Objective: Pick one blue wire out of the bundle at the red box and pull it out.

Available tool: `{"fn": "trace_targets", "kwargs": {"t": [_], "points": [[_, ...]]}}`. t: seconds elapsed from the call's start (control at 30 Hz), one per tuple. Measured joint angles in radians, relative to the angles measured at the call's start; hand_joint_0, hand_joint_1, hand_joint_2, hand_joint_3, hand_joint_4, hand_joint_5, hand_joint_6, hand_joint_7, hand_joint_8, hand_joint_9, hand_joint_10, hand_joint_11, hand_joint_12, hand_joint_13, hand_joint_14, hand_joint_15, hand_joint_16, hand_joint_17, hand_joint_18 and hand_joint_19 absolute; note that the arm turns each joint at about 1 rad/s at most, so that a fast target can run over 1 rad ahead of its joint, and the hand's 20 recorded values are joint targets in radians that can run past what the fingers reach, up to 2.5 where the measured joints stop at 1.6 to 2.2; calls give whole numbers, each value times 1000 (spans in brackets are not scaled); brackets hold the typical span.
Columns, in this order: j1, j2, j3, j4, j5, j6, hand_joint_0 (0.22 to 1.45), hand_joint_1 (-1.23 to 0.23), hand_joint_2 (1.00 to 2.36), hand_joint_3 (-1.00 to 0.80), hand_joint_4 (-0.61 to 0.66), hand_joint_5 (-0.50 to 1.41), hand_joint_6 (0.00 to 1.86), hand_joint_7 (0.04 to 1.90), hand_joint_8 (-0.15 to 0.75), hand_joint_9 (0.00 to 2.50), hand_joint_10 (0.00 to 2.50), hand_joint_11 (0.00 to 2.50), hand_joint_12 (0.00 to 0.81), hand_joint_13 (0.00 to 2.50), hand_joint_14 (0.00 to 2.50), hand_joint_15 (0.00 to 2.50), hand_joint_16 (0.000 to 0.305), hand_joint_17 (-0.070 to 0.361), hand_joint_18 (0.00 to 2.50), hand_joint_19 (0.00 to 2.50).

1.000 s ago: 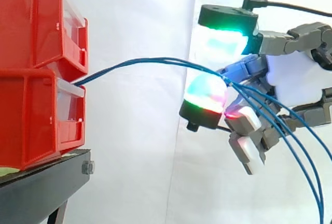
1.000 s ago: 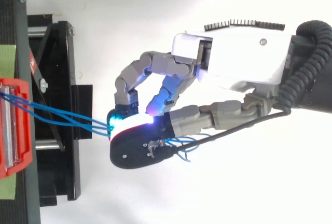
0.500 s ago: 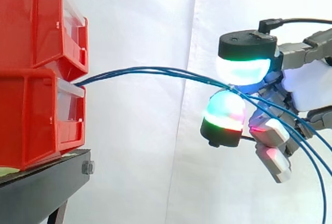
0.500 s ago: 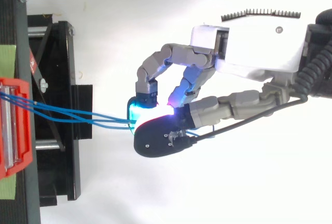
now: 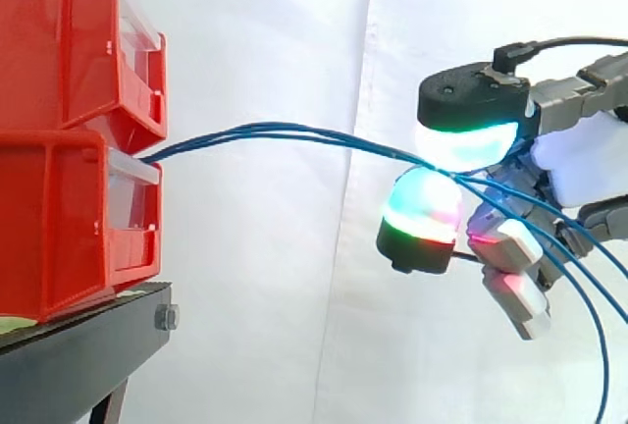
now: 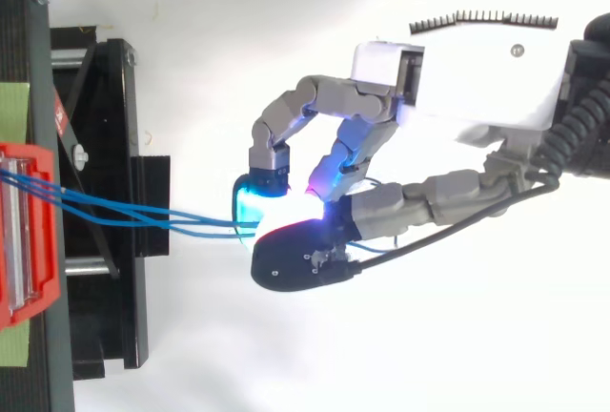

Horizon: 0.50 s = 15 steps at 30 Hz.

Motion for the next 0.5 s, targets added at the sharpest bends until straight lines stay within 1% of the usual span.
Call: {"fn": "trace_targets", "kwargs": {"t": [0.07, 0.1, 0.13, 0.2, 0.33, 0.4, 0.43, 0.5], "points": [[0, 0, 1, 4, 1, 0, 668, -766, 1016, -241, 106, -211, 934, 786, 353, 1046, 15, 845, 377, 994, 23, 621, 39, 88, 858, 585], [1, 0, 3, 6, 1, 1, 658, -796, 1013, -347, 111, -210, 933, 796, 350, 1047, 15, 847, 377, 996, 24, 618, 39, 87, 873, 574], [1, 0, 4, 7, 1, 2, 651, -794, 1010, -378, 114, -210, 933, 796, 347, 1050, 15, 839, 373, 998, 21, 617, 39, 87, 874, 574], [1, 0, 8, 9, 2, 1, 636, -762, 1000, -500, 130, -203, 934, 816, 347, 1072, 15, 840, 368, 998, 24, 616, 38, 86, 878, 581], [2, 0, 10, 9, 2, 0, 590, -686, 1000, -500, 135, -197, 931, 824, 351, 1101, 15, 843, 370, 1015, 23, 627, 38, 85, 883, 590], [1, 0, 10, 9, 1, 0, 571, -587, 1000, -500, 130, -182, 921, 850, 356, 1148, 13, 839, 376, 1030, 21, 635, 38, 85, 884, 598], [1, 0, 10, 9, 1, 0, 568, -569, 1000, -500, 130, -181, 919, 859, 359, 1150, 15, 838, 377, 1033, 21, 633, 38, 85, 884, 607], [1, 0, 10, 9, 1, -1, 591, -491, 1001, -484, 118, -177, 914, 887, 358, 1164, 16, 827, 375, 1033, 21, 639, 37, 84, 869, 626]]}}
